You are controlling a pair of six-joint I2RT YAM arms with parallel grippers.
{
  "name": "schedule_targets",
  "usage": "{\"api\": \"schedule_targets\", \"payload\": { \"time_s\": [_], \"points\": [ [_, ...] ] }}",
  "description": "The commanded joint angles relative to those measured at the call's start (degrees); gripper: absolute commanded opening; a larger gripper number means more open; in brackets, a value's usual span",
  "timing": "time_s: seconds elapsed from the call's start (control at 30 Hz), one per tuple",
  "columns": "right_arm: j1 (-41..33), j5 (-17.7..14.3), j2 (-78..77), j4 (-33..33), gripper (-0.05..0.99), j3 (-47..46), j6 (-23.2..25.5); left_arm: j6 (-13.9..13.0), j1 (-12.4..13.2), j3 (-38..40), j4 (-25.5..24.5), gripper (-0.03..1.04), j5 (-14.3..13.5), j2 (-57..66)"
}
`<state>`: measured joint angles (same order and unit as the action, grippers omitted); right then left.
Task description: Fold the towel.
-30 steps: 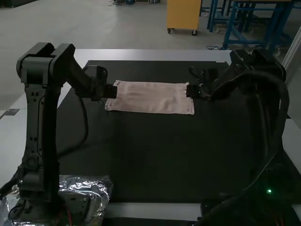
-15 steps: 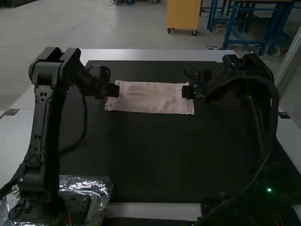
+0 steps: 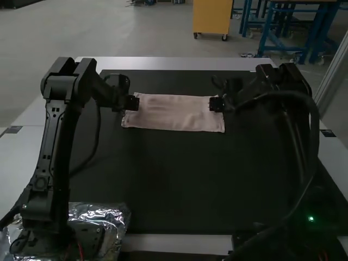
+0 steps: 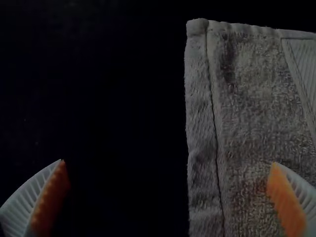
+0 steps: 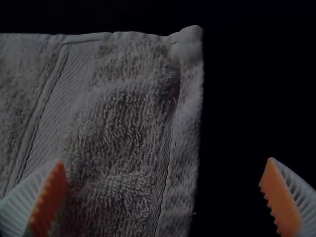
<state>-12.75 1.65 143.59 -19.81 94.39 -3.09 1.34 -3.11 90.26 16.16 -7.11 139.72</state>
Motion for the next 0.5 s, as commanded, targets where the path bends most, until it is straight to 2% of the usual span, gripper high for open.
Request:
{"api": "schedule_targets", "payload": {
  "time_s": [0.0, 0.03, 0.1, 0.13, 0.17, 0.2, 0.23, 0.27, 0.37, 0.47],
  "points": [
    [-0.5, -0.2, 1.3, 1.6, 0.9, 1.9, -0.5, -0.3, 0.1, 1.9, -0.1, 0.93, 1.0, 1.5],
    [-0.5, -0.1, 1.5, 2.1, 0.9, 2.3, -0.5, -0.4, 0.1, 1.9, -0.1, 0.93, 1.1, 1.6],
    [-0.4, 0.1, 2.0, 3.6, 0.84, 2.8, -0.6, -0.4, 0.1, 1.9, -0.2, 0.91, 1.3, 2.0],
    [-0.3, 0.4, 2.2, 4.1, 0.72, 3.1, -0.6, -0.5, 0.1, 1.9, -0.3, 0.84, 1.7, 2.0],
    [-0.3, 1.3, 2.5, 4.8, 0.46, 3.3, -0.6, -0.5, 0.1, 1.9, -0.9, 0.7, 3.1, 2.3],
    [-0.1, 1.8, 2.7, 4.8, 0.18, 3.3, -0.8, -0.4, 0.1, 1.9, -1.2, 0.48, 4.3, 2.5],
    [-0.1, 1.8, 2.8, 4.8, -0.03, 3.3, -0.9, -0.5, 0.1, 1.8, -1.5, 0.22, 4.7, 2.7],
    [0.2, 2.0, 2.9, 4.8, -0.02, 3.3, -0.6, -0.5, 0.1, 1.6, -1.5, 0.02, 5.0, 2.8],
    [0.5, 2.5, 2.8, 5.2, -0.02, 3.2, -0.5, -0.5, 0.0, 1.1, -1.4, 0.02, 8.0, 2.5],
    [0.5, 2.5, 2.7, 5.2, -0.02, 3.3, -0.2, -0.5, 0.0, 1.1, -1.0, 0.02, 8.5, 1.7]
  ]
}}
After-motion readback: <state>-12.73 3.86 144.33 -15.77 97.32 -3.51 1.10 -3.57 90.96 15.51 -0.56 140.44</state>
